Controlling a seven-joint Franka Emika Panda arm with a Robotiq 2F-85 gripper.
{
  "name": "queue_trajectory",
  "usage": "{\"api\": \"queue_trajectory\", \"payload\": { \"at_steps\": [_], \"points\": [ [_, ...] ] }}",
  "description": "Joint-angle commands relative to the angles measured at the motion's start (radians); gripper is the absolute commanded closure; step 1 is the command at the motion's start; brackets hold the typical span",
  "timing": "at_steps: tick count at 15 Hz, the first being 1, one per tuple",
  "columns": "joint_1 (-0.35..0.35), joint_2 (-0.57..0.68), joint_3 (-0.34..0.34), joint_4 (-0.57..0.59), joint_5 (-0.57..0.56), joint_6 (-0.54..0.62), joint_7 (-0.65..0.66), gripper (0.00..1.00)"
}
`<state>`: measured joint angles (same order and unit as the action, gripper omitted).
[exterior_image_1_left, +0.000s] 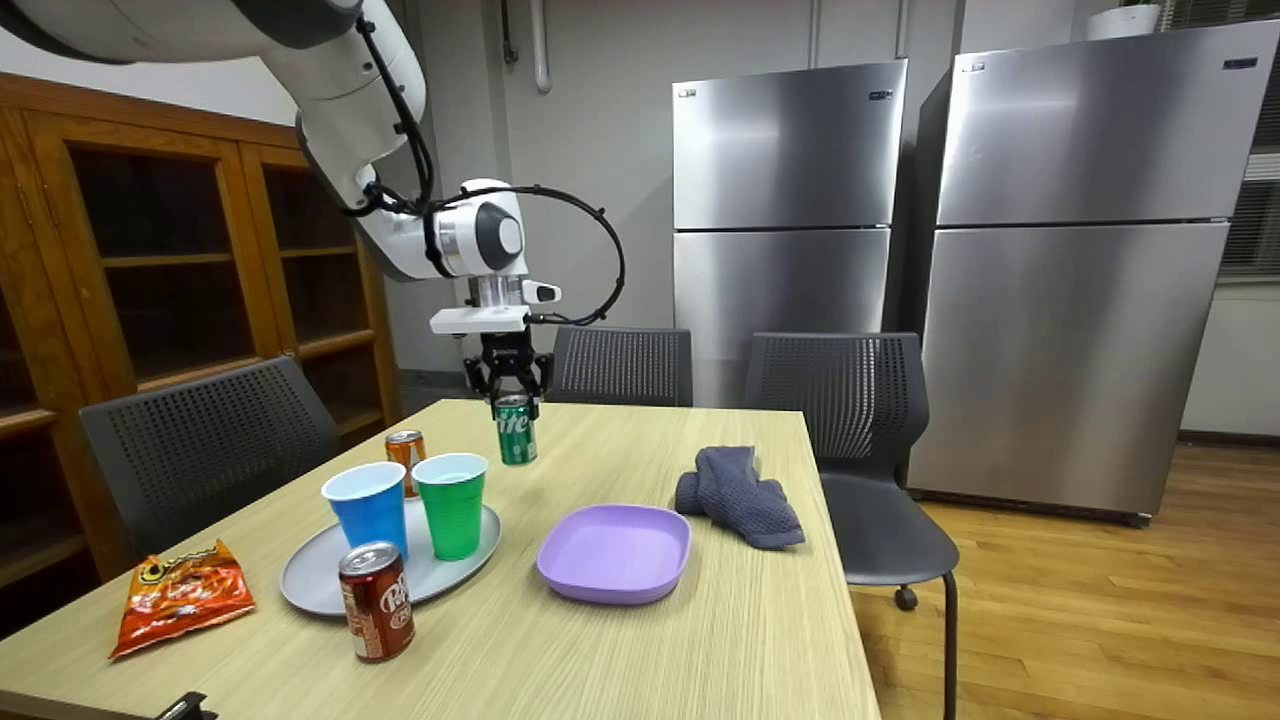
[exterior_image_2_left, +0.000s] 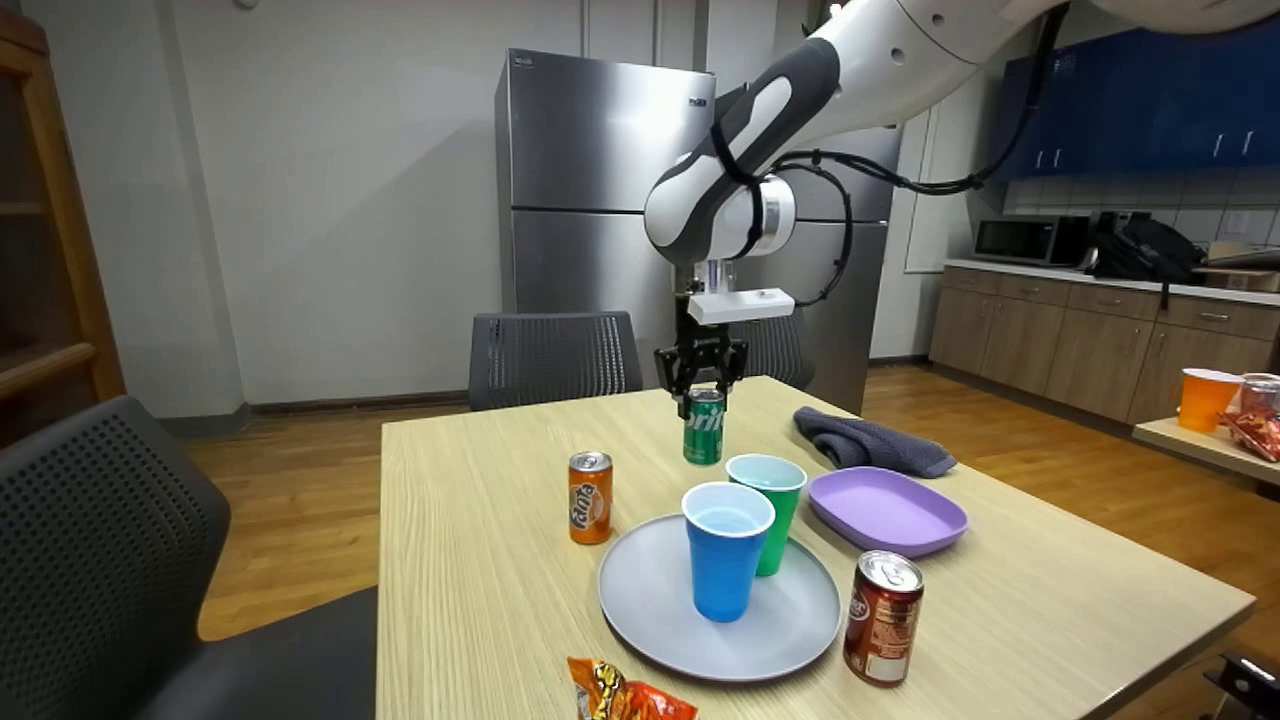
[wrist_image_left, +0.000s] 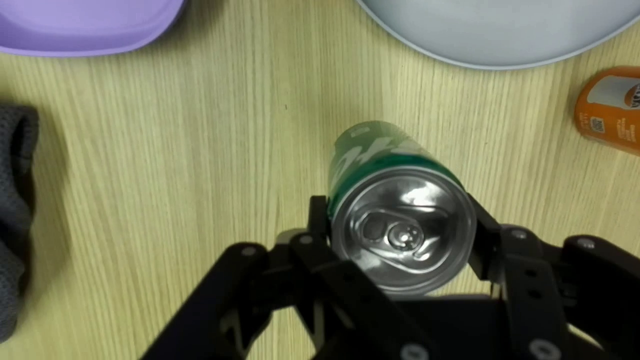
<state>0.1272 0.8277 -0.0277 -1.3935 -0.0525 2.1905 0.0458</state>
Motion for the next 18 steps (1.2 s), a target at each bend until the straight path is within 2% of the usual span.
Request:
{"api": "queue_trajectory", "payload": {
  "at_steps": [1,18],
  "points": [
    [-0.026,-0.081,-0.003,-0.072,-0.017,-0.020,-0.004,0.62],
    [-0.153,-0.200,-0.062,-0.294,-0.010,0.018,-0.012,0.62]
  ]
}}
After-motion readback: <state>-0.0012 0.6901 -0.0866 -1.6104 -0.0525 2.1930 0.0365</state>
